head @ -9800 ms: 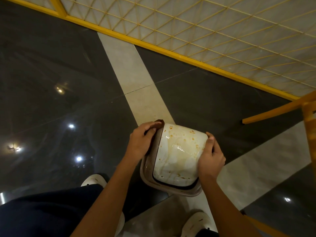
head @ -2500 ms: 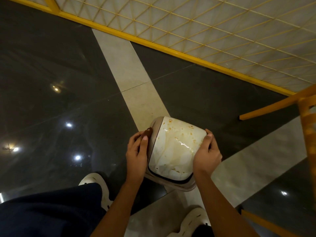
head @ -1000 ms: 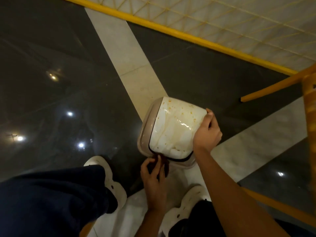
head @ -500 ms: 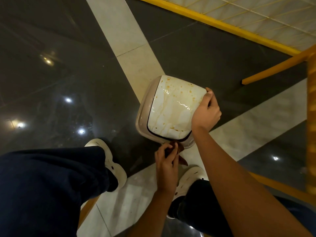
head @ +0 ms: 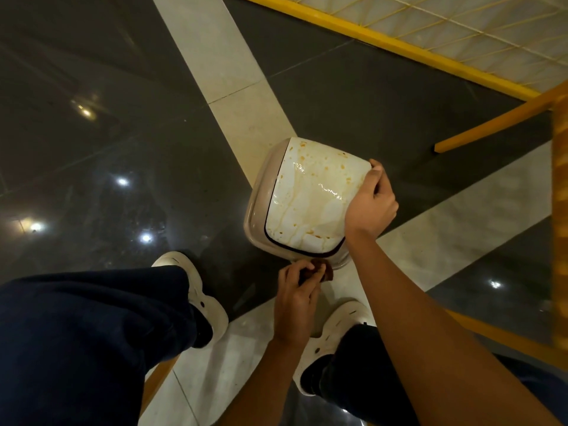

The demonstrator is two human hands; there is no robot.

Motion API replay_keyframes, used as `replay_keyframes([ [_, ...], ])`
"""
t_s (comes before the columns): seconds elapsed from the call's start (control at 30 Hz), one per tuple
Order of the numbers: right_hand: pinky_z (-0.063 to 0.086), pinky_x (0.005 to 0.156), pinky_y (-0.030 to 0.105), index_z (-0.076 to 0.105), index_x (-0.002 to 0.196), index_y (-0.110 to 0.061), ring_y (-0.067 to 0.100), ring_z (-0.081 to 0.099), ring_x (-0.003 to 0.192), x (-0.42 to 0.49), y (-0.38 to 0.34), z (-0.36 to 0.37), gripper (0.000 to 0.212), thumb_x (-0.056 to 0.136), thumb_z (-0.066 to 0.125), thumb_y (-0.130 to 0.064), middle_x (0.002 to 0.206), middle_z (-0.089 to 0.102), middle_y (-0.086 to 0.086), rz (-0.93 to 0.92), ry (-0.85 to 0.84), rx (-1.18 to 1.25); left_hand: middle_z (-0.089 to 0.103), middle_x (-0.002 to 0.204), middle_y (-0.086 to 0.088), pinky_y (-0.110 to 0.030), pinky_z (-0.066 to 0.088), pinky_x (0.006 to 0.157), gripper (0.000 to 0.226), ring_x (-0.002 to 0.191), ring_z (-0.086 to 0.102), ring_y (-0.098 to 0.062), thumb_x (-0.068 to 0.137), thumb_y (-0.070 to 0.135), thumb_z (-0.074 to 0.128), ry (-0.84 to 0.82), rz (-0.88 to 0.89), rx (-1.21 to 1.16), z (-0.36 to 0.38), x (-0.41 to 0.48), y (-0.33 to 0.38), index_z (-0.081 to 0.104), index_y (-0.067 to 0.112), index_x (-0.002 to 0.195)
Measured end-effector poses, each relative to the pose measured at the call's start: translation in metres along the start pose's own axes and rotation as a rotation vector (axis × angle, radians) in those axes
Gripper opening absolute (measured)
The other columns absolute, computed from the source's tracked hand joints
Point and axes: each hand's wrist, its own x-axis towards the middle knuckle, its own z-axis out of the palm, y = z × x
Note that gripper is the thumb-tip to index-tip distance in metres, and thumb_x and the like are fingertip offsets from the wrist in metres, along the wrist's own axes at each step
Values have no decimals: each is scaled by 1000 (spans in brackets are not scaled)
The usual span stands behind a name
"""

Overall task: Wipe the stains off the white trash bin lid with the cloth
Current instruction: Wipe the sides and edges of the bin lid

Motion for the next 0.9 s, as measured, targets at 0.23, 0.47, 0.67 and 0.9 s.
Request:
replay_keyframes([
  [0.23,33,64,4,62,121,-27,-1,52,83,0,1,0,36,99,36,-37,107,65,-6,6,-6,11,57,112,-3,-16,39,88,34,106,43,-11,86,31,48,113,86,133,-38,15,-28,65,18,112],
  [0.47,38,65,7,63,120,-27,-2,53,77,0,2,2,35,99,36,-37,102,66,-5,-14,3,13,52,113,2,-18,46,88,29,104,44,-15,84,26,52,41,234,141,-24,20,-22,68,13,105],
  [0.67,37,63,7,64,118,-26,-4,52,73,-1,0,2,35,99,37,-36,100,67,-5,-10,19,7,46,111,5,-24,51,79,29,102,45,-18,84,24,49,-28,386,194,-6,22,-16,70,14,100],
  [0.9,46,75,21,65,116,-28,6,57,86,-1,-1,1,34,98,37,-36,101,68,-1,-22,32,1,45,111,4,-27,55,73,22,102,45,-17,82,22,56,-93,394,197,-7,26,-13,68,18,100],
])
